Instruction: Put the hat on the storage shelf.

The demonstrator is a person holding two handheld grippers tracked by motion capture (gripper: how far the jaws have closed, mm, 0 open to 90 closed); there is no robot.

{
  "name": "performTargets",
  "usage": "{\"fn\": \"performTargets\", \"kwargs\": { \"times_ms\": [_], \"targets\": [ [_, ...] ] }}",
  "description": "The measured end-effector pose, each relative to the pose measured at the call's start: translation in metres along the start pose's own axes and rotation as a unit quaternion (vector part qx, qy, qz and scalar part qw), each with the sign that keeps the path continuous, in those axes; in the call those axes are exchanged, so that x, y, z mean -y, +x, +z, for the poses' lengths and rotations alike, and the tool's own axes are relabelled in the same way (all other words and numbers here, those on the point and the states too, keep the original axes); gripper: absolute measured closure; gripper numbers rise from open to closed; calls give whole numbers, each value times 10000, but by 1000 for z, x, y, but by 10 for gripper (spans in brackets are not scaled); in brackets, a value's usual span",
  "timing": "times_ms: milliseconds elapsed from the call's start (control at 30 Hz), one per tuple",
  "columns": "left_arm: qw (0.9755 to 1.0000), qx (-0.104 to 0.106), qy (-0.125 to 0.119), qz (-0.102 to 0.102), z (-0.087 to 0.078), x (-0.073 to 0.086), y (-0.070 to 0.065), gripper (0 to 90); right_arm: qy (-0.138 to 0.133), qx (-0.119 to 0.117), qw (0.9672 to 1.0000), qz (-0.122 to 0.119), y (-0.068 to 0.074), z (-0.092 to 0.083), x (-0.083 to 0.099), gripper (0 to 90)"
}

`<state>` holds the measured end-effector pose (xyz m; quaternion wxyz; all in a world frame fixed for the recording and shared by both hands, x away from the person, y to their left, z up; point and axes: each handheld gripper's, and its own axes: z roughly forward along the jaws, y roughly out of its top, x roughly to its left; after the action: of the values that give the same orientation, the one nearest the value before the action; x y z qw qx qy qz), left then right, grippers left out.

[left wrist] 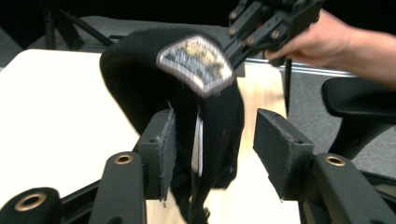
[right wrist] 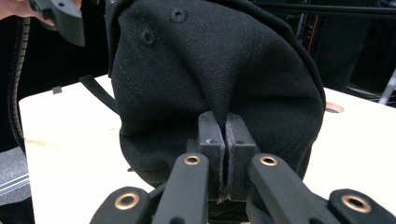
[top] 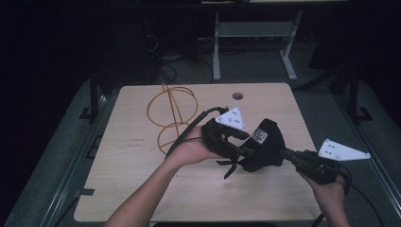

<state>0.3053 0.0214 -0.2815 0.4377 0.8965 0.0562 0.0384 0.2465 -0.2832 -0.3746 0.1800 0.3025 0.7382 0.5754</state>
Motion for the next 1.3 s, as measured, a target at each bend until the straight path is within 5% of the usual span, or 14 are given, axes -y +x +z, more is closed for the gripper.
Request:
{"fn": "performTargets", "kwargs": {
  "times_ms": [533, 1300],
  "targets": [
    [9992, -312, 48, -227, -17, 49, 1, 425, 164, -158, 9997, 101, -8, -1, -15, 873],
    [9963, -669, 171, -517, -13, 122, -7, 364, 386, -128, 9992, -60, -22, -4, -53, 872]
  ]
}}
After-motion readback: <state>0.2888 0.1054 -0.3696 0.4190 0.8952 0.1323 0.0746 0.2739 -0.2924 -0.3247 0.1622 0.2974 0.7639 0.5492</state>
